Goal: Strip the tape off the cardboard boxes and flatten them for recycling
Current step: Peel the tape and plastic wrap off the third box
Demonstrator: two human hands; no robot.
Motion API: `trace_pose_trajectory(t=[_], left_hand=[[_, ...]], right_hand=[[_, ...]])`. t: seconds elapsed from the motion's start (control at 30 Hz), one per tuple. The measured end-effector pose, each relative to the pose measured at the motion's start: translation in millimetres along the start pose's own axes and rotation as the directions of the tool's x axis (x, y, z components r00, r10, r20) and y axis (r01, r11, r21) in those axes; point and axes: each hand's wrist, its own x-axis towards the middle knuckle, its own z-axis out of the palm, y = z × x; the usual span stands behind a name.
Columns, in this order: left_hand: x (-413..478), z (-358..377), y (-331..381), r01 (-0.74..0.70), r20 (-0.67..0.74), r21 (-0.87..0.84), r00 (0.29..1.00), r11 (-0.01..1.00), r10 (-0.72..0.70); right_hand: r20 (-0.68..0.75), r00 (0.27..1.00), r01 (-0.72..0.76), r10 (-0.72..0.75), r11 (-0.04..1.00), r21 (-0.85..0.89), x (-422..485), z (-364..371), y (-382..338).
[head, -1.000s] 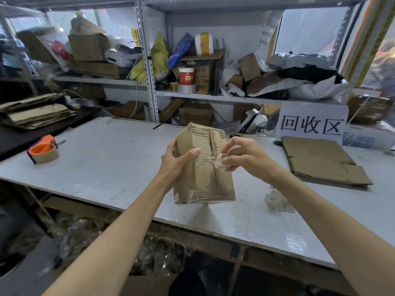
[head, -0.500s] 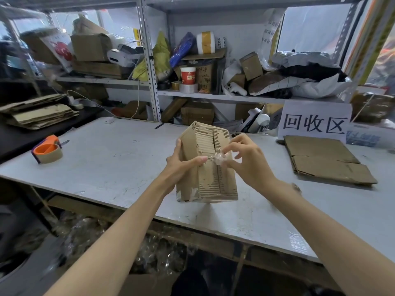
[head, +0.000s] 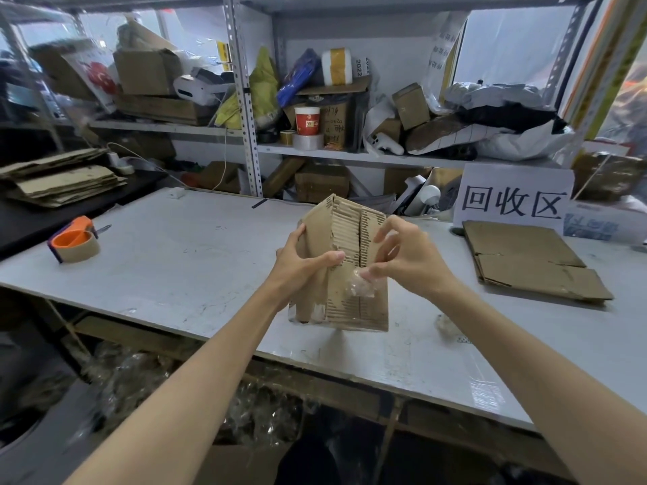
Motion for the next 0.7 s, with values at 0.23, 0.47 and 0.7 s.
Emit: trace_pose_trajectory(t=[0.23,0.47,0.7], left_hand=[[-2,0,-4,0.059,-0.036,-0.053,0.997,0.997,-0.061],[-4,-3,-5,0.093,0.022,-0.001,0.995,0.996,-0.093],[1,1,-11,0.091,-0.058,-0.124,0.993,0.988,-0.099]], right_hand=[[0.006,0.911,0.398,-0.412,0.877,-0.269,-15,18,0],[-0.066,0.964,0.218,-0.258,0.907,-0.359,-10,17,4],[0.174,0.978,0.126,-0.112,0.990,-0.068,-10,8,8]])
